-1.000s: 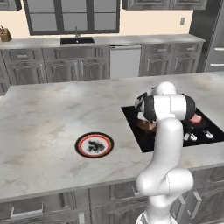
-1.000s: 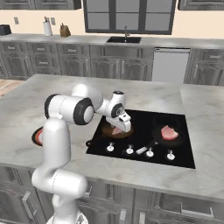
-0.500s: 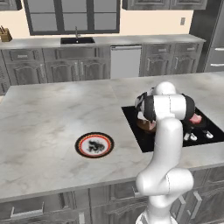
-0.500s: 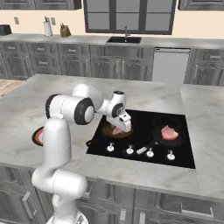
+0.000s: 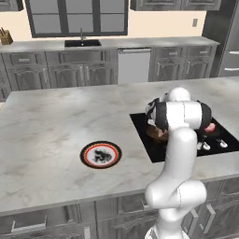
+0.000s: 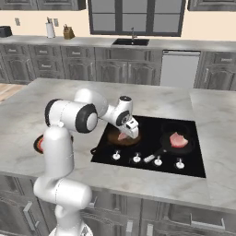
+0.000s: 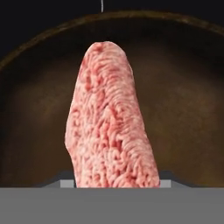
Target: Place one of the steaks on the plate and the other in the bowl. Then place the bowl in the fridge.
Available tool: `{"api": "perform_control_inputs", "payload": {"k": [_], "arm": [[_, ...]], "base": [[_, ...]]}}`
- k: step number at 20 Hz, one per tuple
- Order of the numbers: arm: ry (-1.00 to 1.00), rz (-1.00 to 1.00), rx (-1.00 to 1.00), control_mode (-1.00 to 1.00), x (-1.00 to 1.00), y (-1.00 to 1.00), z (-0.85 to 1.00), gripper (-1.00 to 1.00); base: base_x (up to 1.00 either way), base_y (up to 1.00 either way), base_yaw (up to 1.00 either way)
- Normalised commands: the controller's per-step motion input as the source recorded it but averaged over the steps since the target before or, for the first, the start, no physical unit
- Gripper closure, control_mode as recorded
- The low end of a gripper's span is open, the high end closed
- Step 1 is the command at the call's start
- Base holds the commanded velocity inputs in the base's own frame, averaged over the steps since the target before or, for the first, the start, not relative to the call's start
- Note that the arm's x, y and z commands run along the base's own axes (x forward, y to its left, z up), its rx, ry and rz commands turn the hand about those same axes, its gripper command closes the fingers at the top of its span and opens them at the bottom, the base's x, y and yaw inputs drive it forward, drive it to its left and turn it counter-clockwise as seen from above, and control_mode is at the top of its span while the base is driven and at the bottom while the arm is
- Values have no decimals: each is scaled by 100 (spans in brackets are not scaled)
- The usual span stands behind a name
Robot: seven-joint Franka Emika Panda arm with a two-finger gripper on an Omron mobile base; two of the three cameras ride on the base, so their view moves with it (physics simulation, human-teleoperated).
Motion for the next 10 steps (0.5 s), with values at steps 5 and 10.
{"api": "perform_control_inputs", "payload": {"k": [5,10], "arm": [[-13,0,3,-100,-45,0,86,100],[5,7,2,-100,-41,13,79,100]], "base": [[0,0,0],[0,0,0]]}}
